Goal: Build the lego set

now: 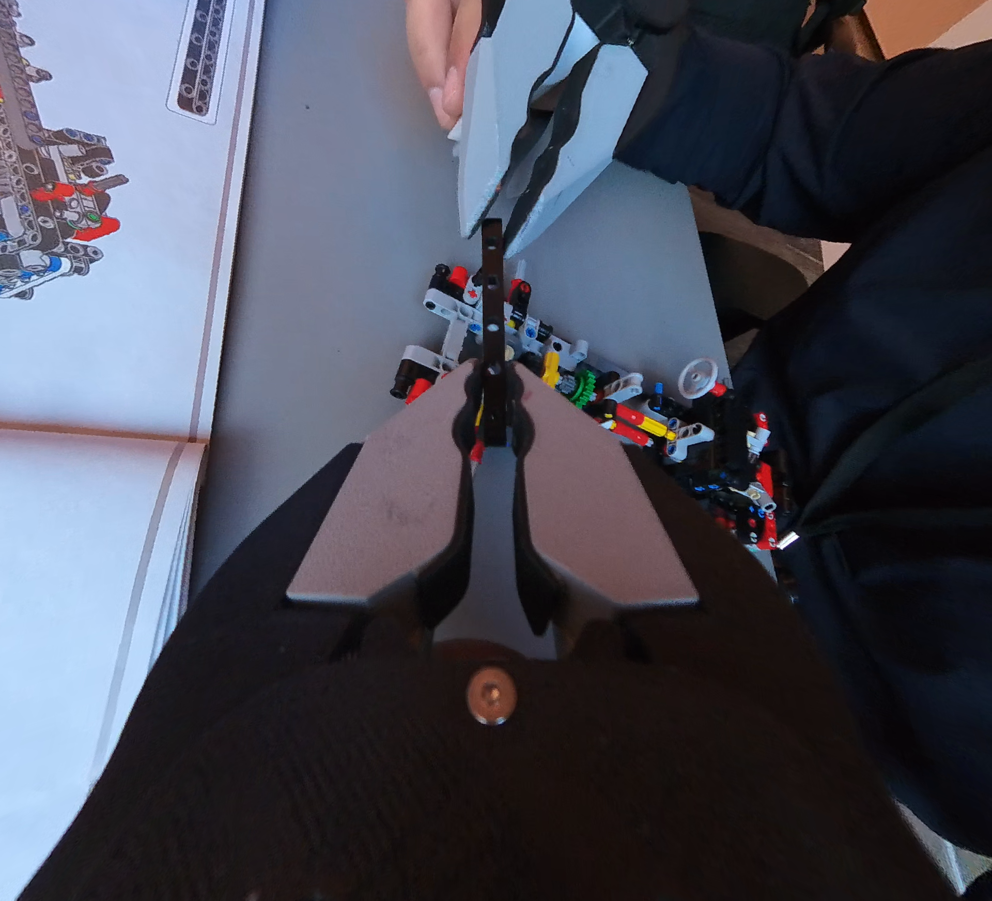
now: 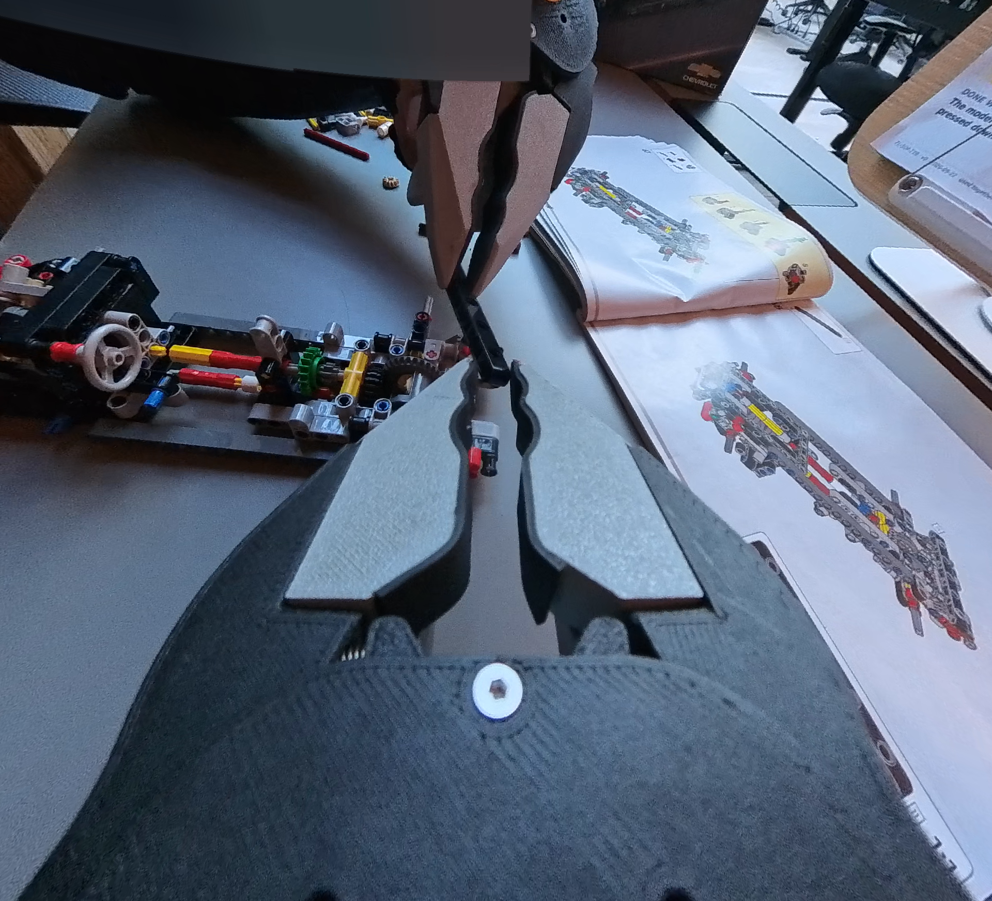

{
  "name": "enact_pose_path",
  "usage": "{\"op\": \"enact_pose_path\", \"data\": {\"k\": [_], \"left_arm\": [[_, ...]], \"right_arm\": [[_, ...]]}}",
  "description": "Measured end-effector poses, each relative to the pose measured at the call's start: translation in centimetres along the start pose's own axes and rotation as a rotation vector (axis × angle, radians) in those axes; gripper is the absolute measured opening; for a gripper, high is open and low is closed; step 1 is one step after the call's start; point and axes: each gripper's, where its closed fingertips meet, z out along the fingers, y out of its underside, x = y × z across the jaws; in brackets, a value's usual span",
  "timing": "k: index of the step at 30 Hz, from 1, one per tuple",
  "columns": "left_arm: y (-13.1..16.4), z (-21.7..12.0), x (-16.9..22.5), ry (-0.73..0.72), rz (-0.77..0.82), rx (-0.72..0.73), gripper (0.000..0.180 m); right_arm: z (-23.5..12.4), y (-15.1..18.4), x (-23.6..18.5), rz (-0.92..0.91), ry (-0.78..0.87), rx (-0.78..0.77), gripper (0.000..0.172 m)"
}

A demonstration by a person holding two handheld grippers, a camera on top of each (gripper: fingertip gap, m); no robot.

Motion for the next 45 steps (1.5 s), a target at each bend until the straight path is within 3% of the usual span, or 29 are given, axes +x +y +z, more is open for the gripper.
{"op": "enact_pose_path", "data": {"k": [24, 39, 45], "left_arm": [[-0.1, -0.6, -2.9, -0.109, -0.044, 0.030, 0.007], [0.4, -0.1, -4.2, -0.267, 0.163, -0.031, 0.011], [0.4, -0.4, -4.0, -0.232, 0.139, -0.014, 0.013]], "right_arm": [[-0.3, 1.7, 2.8, 0.149, 0.076, -0.082, 0.007], [-0.4, 2.9, 3.3, 0.416, 0.001, -0.116, 0.007], [-0.5, 2.1, 3.3, 0.250, 0.053, -0.086, 0.006]]}}
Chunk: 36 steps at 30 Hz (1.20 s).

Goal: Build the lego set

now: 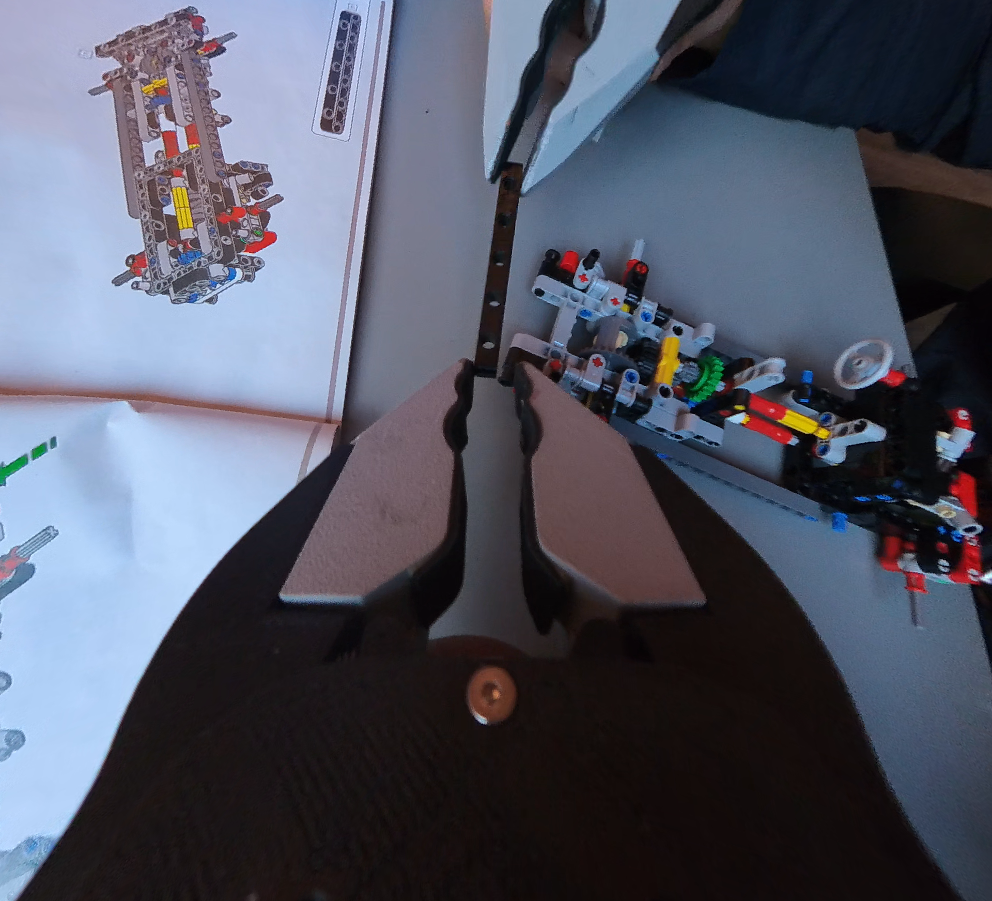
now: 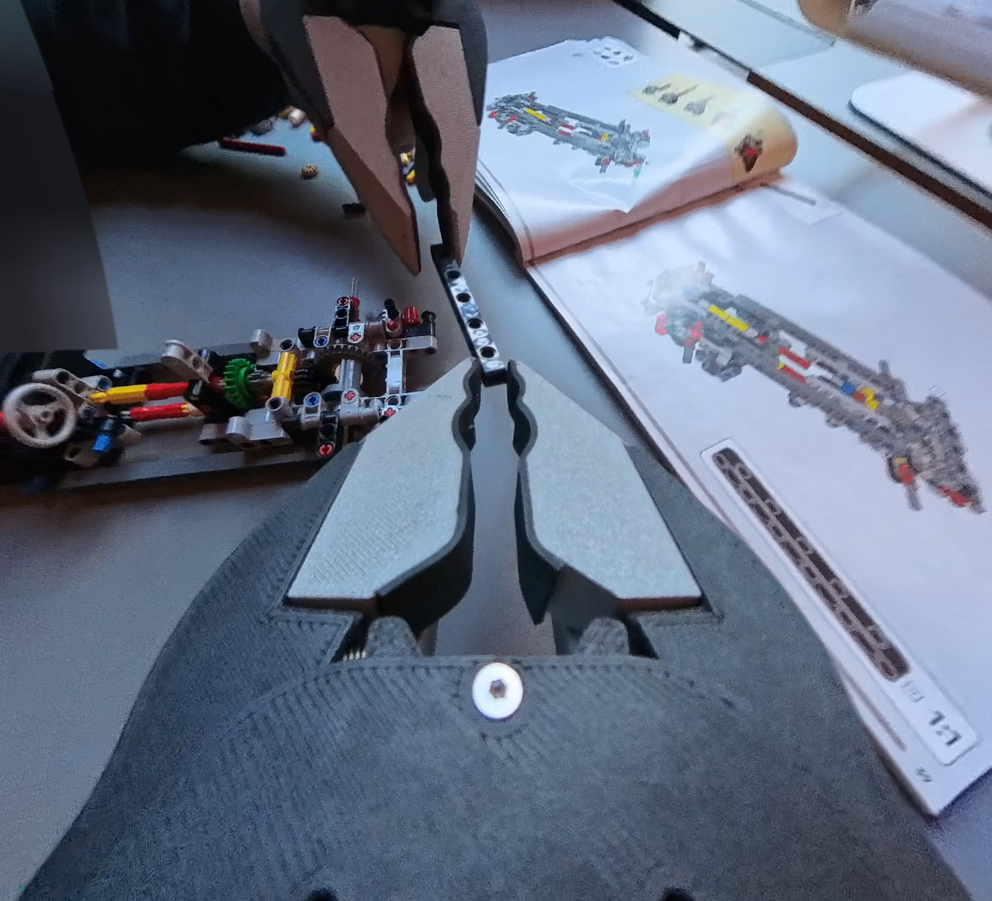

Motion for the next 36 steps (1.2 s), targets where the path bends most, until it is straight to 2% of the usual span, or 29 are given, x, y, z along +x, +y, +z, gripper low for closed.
{"op": "enact_pose_path", "data": {"k": [5, 11, 18, 36], "left_arm": [[-0.7, -1.0, -0.5, -0.018, 0.042, 0.062, 0.007], [-1.1, -1.0, -0.6, -0.175, 0.323, 0.055, 0.006], [-2.7, -1.9, -0.4, -0.278, 0.492, 0.128, 0.006], [-2.5, -1.8, -0.6, -0.279, 0.472, 0.116, 0.006]], "right_arm": [[-0.2, -0.7, -0.3, -0.184, 0.080, 0.027, 0.006], [-0.9, -1.6, -0.6, -0.417, 0.194, 0.043, 0.006], [-1.3, -1.6, -0.6, -0.481, 0.216, 0.039, 0.006], [-1.1, -1.4, -0.6, -0.468, 0.211, 0.028, 0.006]]}}
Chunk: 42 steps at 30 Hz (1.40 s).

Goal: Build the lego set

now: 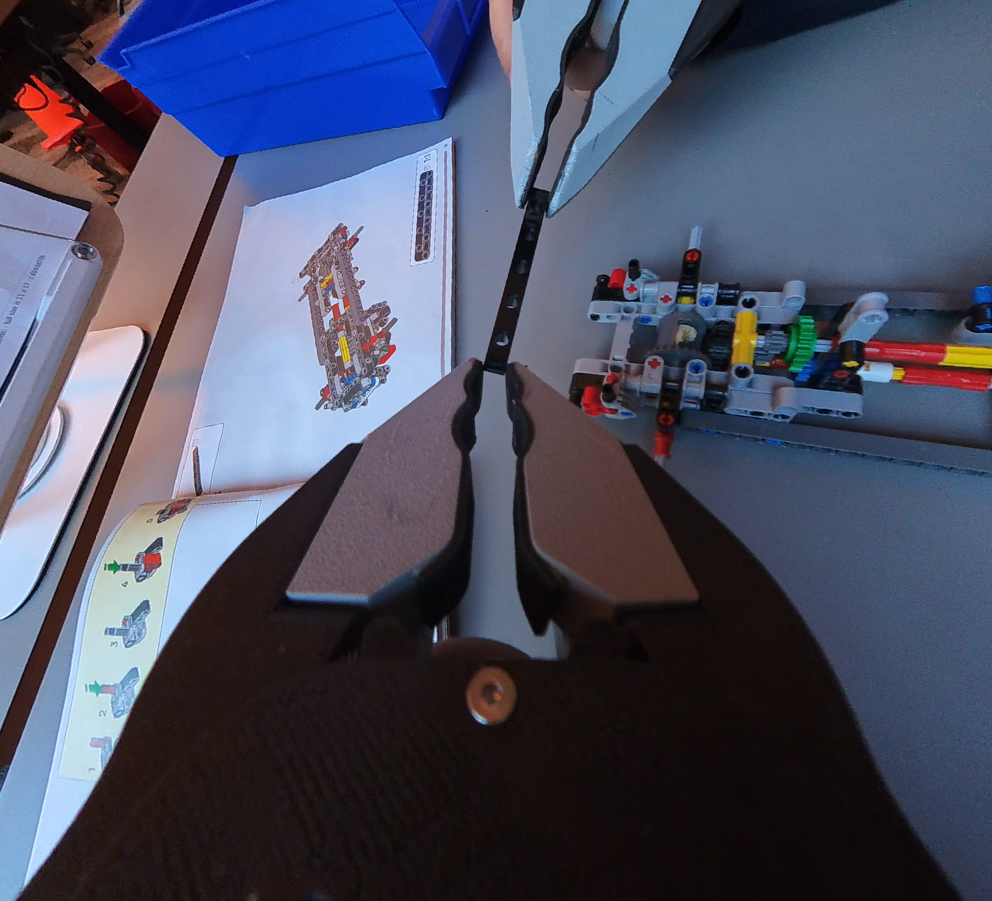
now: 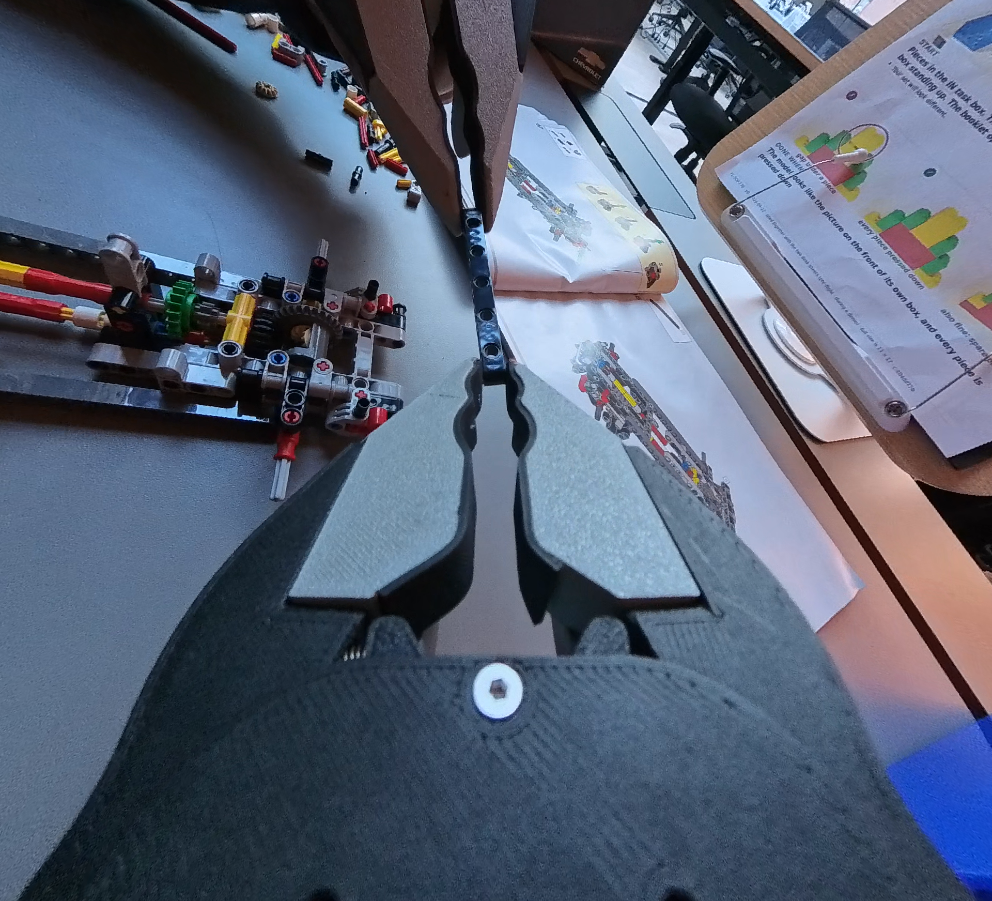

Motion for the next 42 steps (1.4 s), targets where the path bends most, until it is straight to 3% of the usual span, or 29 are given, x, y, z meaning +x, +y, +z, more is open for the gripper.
{"op": "enact_pose_path", "data": {"k": [28, 42], "left_arm": [[0.1, 0.1, 0.1, 0.009, -0.016, -0.004, 0.006], [0.6, 0.6, 1.1, 0.080, -0.066, -0.006, 0.007]], "right_arm": [[0.0, 0.0, -0.1, 0.030, -0.016, 0.002, 0.006], [0.3, 0.7, -1.3, 0.133, -0.135, -0.034, 0.005]]}}
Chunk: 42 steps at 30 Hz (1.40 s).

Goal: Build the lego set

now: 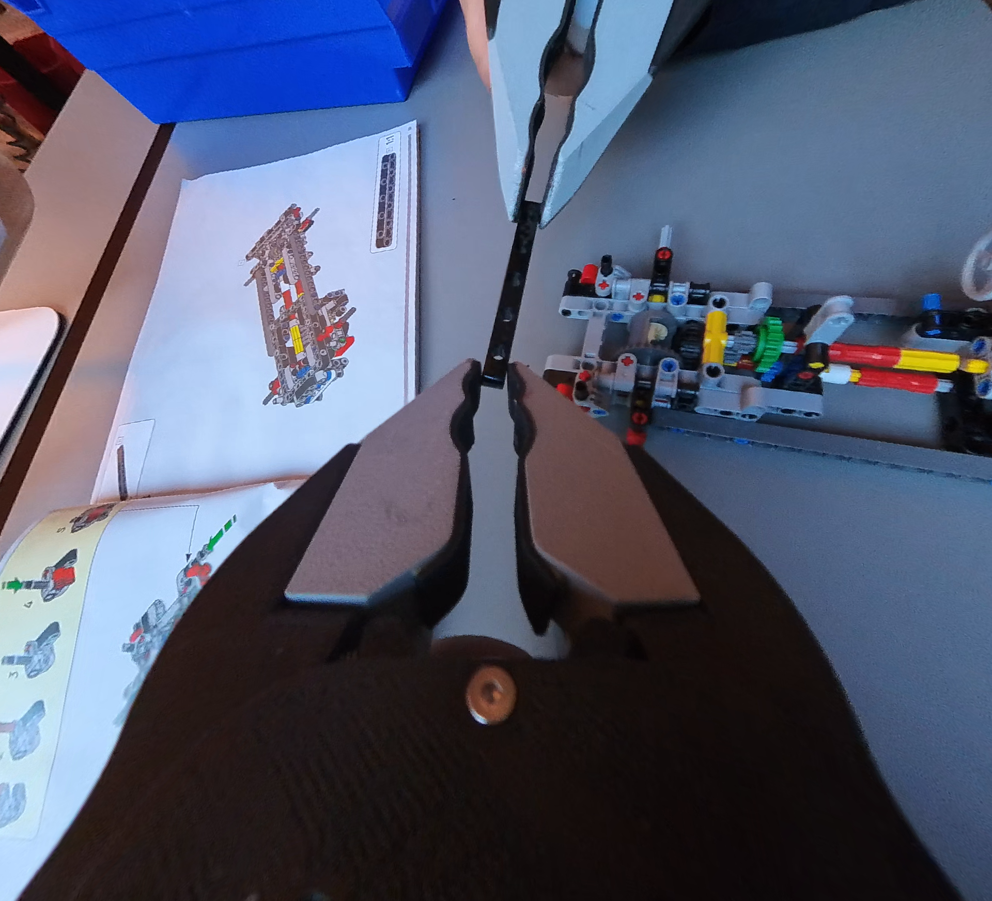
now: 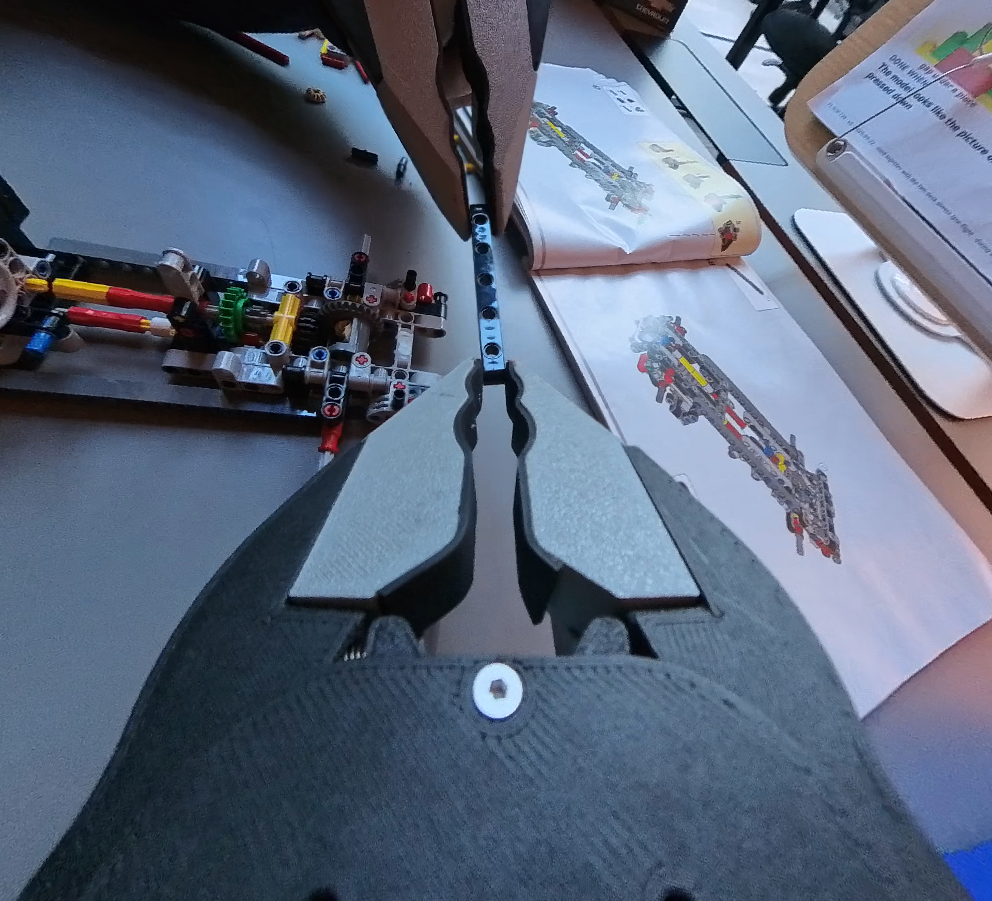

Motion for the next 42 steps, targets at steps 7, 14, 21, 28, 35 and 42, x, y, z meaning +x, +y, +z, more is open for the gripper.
{"op": "enact_pose_path", "data": {"k": [7, 14, 21, 28, 35, 42], "left_arm": [[0.5, 0.4, 0.9, 0.058, -0.023, -0.014, 0.007], [1.0, 0.6, 2.1, 0.132, -0.039, -0.041, 0.007], [0.9, 0.7, 3.0, 0.187, -0.051, -0.033, 0.007], [1.5, 0.9, 3.5, 0.203, -0.035, -0.062, 0.008], [1.7, 1.0, 3.4, 0.204, -0.037, -0.057, 0.007], [1.9, 1.2, 3.5, 0.208, -0.053, -0.077, 0.013]], "right_arm": [[0.2, 1.0, -1.2, 0.088, -0.114, -0.044, 0.005], [0.3, 1.4, -2.5, 0.143, -0.208, -0.081, 0.005], [-0.3, 1.0, -3.1, 0.178, -0.253, -0.094, 0.005], [-0.1, 1.4, -3.8, 0.169, -0.269, -0.141, 0.005], [0.0, 1.6, -3.8, 0.151, -0.249, -0.163, 0.005], [0.1, 1.6, -3.8, 0.144, -0.242, -0.171, 0.005]]}}
